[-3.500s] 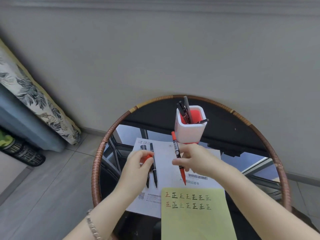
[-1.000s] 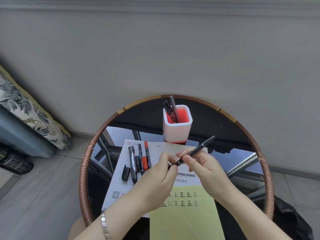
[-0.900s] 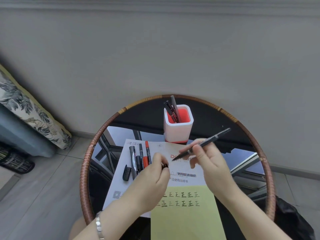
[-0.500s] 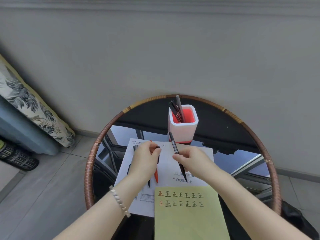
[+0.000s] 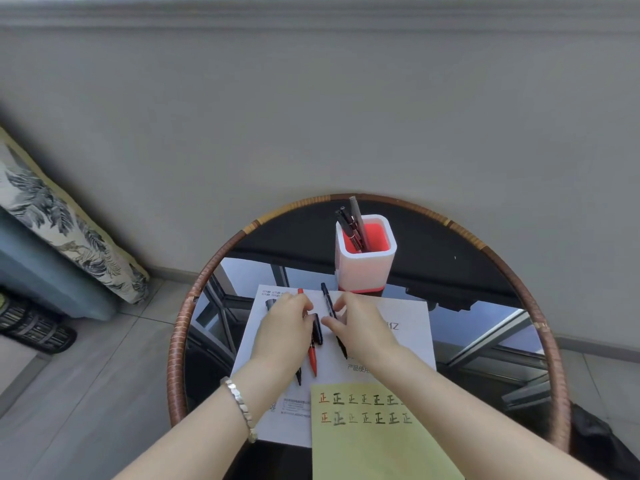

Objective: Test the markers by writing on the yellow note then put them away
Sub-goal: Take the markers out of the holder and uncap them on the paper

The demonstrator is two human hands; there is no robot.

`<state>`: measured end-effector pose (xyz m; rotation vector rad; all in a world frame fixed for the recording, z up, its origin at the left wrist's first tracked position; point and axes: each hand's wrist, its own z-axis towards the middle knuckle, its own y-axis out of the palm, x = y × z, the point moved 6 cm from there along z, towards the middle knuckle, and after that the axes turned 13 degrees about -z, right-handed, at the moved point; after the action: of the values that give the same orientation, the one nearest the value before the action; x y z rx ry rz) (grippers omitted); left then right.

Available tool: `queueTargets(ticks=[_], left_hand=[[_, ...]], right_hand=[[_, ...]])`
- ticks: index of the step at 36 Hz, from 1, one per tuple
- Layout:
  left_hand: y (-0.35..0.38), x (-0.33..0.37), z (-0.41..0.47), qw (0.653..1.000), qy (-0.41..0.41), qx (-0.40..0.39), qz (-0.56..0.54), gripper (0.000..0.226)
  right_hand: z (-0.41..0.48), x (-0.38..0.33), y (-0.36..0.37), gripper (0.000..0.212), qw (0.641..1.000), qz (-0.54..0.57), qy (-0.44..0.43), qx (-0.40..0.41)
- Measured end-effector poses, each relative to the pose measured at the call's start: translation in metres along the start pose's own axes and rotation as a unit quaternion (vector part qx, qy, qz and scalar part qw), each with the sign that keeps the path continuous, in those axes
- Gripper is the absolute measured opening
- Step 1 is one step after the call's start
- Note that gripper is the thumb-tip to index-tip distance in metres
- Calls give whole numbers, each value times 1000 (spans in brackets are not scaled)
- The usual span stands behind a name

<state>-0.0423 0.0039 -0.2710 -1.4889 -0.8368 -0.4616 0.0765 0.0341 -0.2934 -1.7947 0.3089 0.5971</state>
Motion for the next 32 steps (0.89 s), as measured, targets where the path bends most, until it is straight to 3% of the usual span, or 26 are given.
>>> queueTargets(ticks=[5,10,12,19,25,32], left_hand=[[-9,-3,-9,1000,6,5,-3,20],[-11,-2,-9,1000,0,-13,-16,26],[-13,-1,-9,1000,-6,-16,-20,26],[-28,6,-12,999,-10,-15,-42,23],[-38,8,-17,999,-10,-6,-45,24],[-39,12,-18,998,-2,-6,-55,24]], right_hand=[[-6,-3,-14,28,999,-22,-33,35],[-17,-32,-79,14,965,-17,-144,220],[-6,-40,-101,14,956,-33,-151,250],[57,-48,-114,36,968,-174,-64,169],[69,-44,-100,32,954,-223,3,200],[51,-38,-109,28,954,-179,-50,234]])
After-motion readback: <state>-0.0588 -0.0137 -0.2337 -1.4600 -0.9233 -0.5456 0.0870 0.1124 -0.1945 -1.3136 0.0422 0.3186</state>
